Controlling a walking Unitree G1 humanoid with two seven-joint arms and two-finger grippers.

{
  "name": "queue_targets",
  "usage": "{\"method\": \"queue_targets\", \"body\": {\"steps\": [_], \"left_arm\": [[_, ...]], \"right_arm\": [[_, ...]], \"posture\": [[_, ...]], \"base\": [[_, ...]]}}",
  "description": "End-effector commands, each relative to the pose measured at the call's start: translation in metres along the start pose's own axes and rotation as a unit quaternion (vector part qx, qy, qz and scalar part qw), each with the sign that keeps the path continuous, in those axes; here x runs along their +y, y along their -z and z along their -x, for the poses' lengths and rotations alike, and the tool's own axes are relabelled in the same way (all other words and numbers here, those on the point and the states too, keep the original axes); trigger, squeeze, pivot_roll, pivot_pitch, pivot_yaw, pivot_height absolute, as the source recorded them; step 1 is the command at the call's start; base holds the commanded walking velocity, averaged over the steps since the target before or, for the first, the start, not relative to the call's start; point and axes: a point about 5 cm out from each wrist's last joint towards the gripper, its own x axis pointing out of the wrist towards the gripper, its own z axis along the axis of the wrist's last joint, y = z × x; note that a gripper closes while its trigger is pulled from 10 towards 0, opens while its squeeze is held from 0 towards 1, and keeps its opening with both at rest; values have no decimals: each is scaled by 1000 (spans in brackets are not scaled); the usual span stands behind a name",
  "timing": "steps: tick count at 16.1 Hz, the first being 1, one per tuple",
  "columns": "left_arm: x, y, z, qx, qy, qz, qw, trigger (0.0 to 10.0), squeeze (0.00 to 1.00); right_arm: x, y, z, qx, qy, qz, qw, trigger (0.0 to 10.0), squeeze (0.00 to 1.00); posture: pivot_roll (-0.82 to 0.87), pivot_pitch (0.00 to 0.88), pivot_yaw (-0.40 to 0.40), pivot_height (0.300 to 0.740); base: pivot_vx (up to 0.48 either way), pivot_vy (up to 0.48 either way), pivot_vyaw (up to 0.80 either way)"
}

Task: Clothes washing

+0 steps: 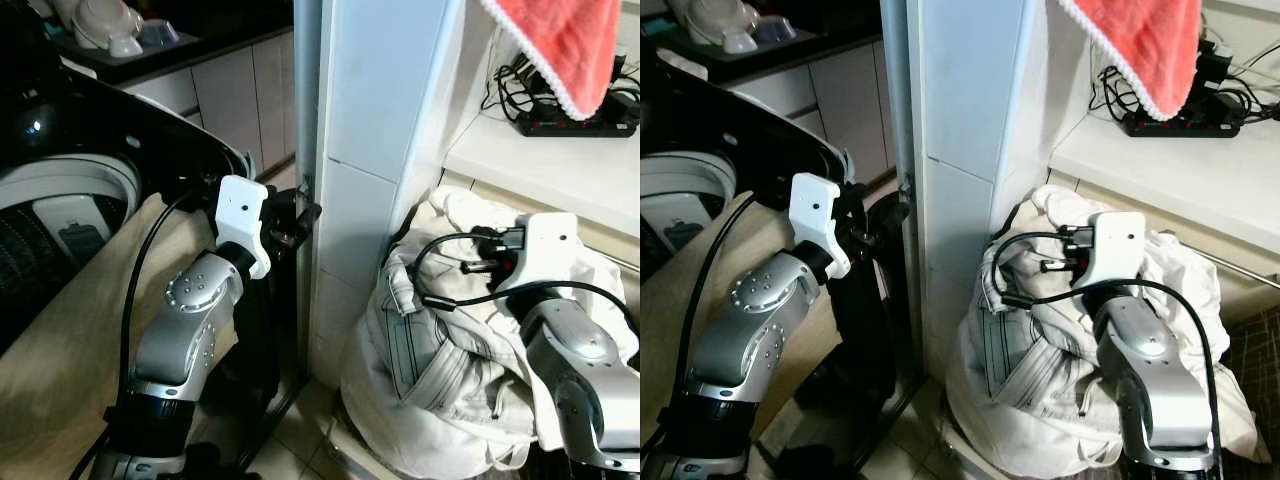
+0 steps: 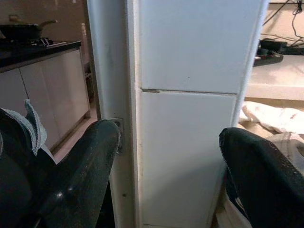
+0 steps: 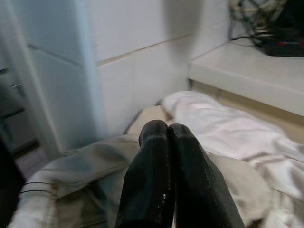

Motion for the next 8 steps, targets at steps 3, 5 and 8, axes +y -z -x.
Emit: {"method": "queue_targets", "body": {"steps": [3, 5, 8], "left_arm": [[-4, 1, 1, 14, 21, -9, 1000, 10000, 0], [-6, 1, 1, 15, 35, -16, 999, 10000, 0], [-6, -1, 1, 11, 31, -19, 999, 10000, 0]], "right_arm": [[-22, -6, -4, -1, 45, -4, 999, 10000, 0], [-39, -8, -4, -1, 65, -8, 998, 10000, 569], [-63, -4, -5, 29, 81, -4, 996, 10000, 1000]], "posture": [[-96, 0, 7, 740], [-93, 0, 6, 740], [-82, 0, -4, 740]], "base": [[0, 0, 0], [0, 0, 0], [0, 0, 0]]}}
